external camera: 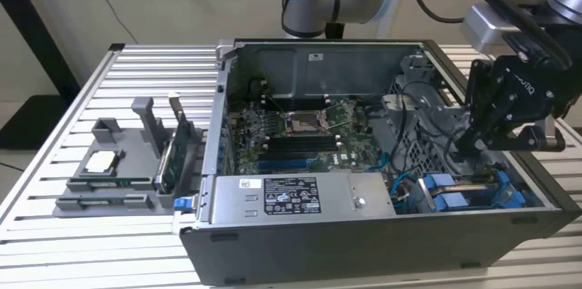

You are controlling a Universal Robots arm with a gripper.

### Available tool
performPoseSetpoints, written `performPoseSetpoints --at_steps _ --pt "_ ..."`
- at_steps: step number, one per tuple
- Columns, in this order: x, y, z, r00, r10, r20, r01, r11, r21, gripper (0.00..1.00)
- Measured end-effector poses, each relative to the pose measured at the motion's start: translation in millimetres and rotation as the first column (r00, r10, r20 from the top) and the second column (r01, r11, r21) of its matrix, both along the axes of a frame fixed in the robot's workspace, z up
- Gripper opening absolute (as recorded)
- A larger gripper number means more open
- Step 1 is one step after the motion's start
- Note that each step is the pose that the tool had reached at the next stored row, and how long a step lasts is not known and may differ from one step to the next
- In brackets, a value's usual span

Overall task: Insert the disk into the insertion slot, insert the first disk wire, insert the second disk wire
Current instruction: 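Insert the second disk wire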

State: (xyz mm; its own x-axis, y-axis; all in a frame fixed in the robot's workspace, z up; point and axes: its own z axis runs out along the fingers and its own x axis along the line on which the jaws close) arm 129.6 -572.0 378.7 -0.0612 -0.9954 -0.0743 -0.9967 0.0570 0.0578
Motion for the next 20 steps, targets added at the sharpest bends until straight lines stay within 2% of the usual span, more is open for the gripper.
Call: performPoseSetpoints --at_steps 7,20 --pt "2.4 -5.3 -2.5 1.0 0.0 0.0 0.0 1.0 -0.0001 0.16" --pt "3.4 -6.8 -4.6 1.0 0.0 0.0 0.0 1.0 -0.0001 0.16"
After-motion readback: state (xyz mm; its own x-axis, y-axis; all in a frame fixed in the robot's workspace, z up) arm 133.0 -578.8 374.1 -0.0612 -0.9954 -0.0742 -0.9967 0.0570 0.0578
